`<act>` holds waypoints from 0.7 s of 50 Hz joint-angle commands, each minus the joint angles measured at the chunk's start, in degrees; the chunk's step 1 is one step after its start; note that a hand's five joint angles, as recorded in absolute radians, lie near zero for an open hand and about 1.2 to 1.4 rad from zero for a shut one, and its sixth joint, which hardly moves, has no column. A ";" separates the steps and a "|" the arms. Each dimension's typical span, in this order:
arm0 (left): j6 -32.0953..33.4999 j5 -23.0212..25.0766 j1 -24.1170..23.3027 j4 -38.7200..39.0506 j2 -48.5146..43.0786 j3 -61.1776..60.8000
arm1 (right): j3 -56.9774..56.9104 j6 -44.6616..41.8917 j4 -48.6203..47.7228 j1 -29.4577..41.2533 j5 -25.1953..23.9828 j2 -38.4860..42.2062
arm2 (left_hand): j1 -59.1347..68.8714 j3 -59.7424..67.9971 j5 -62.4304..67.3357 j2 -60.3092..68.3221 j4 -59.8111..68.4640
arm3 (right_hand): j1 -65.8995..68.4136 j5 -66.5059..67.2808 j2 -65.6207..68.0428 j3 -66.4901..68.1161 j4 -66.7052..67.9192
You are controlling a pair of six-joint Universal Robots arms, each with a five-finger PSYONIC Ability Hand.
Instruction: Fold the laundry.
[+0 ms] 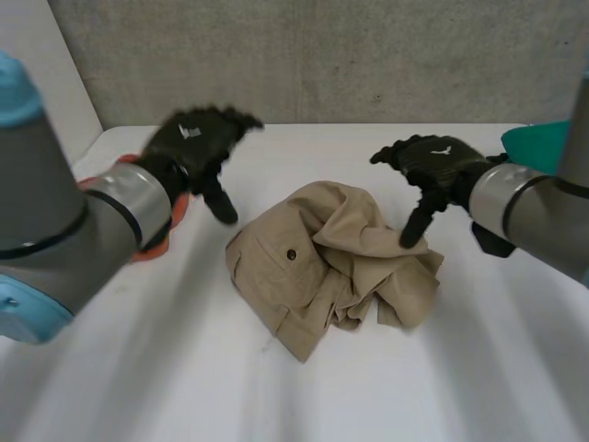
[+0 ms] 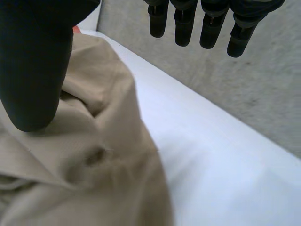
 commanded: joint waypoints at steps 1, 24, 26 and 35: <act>1.59 -4.18 -2.43 -4.39 -9.04 1.28 | 9.24 -7.36 -1.72 -2.29 -0.18 -6.60 | -0.59 -2.01 -2.77 -1.56 -1.41 | -2.36 -2.65 -1.76 -1.80 -2.17; 1.85 -15.88 -3.31 7.09 -18.56 26.49 | 24.10 -11.86 -14.56 -6.51 -1.32 -7.66 | 69.41 67.99 67.23 68.44 68.59 | -2.36 -2.65 -1.76 -1.80 -2.17; 1.85 -13.86 -3.49 10.27 -16.53 27.64 | 23.92 -11.59 -14.74 -6.60 -1.15 -7.75 | 69.41 67.99 67.23 68.44 68.59 | -2.36 -2.65 -1.76 -1.80 -2.17; 1.33 1.87 -9.02 14.95 -14.76 31.78 | 23.92 -10.19 -15.18 -8.00 -1.06 -7.84 | 69.41 67.99 67.23 68.44 68.59 | -2.36 -2.65 -1.76 -1.80 -2.17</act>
